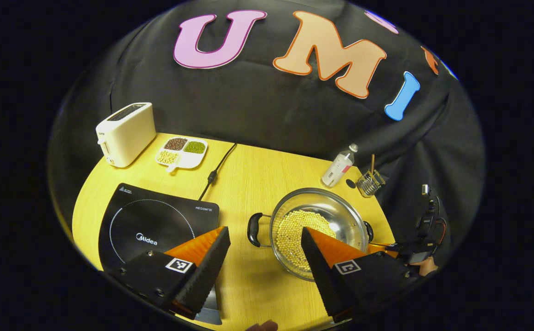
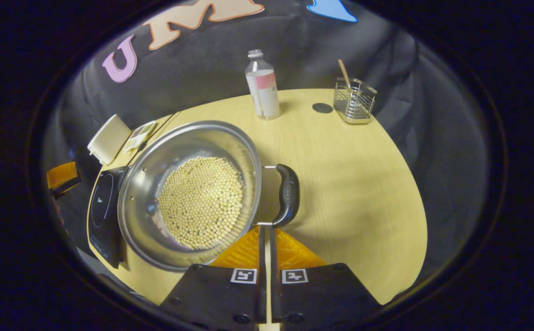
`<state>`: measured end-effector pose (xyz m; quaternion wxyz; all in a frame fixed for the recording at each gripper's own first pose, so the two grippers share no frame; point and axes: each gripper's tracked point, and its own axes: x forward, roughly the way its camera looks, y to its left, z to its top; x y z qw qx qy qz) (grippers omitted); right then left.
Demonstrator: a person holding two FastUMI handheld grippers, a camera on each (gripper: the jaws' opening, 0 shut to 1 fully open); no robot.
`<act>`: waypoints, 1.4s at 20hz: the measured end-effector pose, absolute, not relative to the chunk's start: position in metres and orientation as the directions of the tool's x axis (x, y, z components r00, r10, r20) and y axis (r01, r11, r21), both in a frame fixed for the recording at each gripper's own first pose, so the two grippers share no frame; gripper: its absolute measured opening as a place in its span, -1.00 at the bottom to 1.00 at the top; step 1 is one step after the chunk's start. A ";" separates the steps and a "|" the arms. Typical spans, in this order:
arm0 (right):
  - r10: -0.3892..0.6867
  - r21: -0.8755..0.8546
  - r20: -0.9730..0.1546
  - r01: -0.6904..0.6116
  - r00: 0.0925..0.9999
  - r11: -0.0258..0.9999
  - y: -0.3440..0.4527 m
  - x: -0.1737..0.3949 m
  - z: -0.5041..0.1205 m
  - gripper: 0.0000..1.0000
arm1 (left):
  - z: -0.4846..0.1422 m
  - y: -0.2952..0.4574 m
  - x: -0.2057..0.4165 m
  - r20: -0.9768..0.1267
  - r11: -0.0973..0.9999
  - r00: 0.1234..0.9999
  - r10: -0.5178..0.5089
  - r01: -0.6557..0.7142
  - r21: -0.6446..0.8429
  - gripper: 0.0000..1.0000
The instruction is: First push the handle of the pot to place it horizontally, then grasp the pot with both hands and set it on the induction cooktop.
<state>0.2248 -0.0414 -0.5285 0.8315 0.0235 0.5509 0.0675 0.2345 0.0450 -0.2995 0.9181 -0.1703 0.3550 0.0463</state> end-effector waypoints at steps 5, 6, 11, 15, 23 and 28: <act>0.108 0.082 -0.931 -0.086 0.348 0.993 -0.060 0.211 -0.533 -0.96 | -0.305 0.042 0.236 -0.673 0.939 0.738 -0.048 -0.196 -0.283 0.92; 0.100 0.081 -0.930 -0.068 0.355 0.994 -0.065 0.210 -0.530 -0.89 | -0.308 0.041 0.235 -0.679 0.939 0.733 -0.049 -0.197 -0.280 0.92; 0.125 0.153 -0.897 0.031 0.425 0.988 -0.069 0.225 -0.506 -0.48 | -0.329 0.038 0.238 -0.717 0.941 0.694 -0.065 -0.197 -0.276 0.92; 0.142 0.177 -0.883 0.039 0.447 0.983 -0.063 0.238 -0.504 0.17 | -0.346 0.035 0.243 -0.742 0.951 0.666 -0.075 -0.176 -0.254 0.92; 0.135 0.172 -0.894 0.048 0.427 0.984 -0.046 0.264 -0.533 0.86 | -0.396 0.034 0.266 -0.802 0.962 0.593 -0.069 -0.173 -0.210 0.93; 0.095 0.118 -0.908 0.033 0.407 0.992 -0.044 0.268 -0.553 0.51 | -0.431 0.039 0.273 -0.860 0.976 0.510 -0.024 -0.173 -0.129 0.89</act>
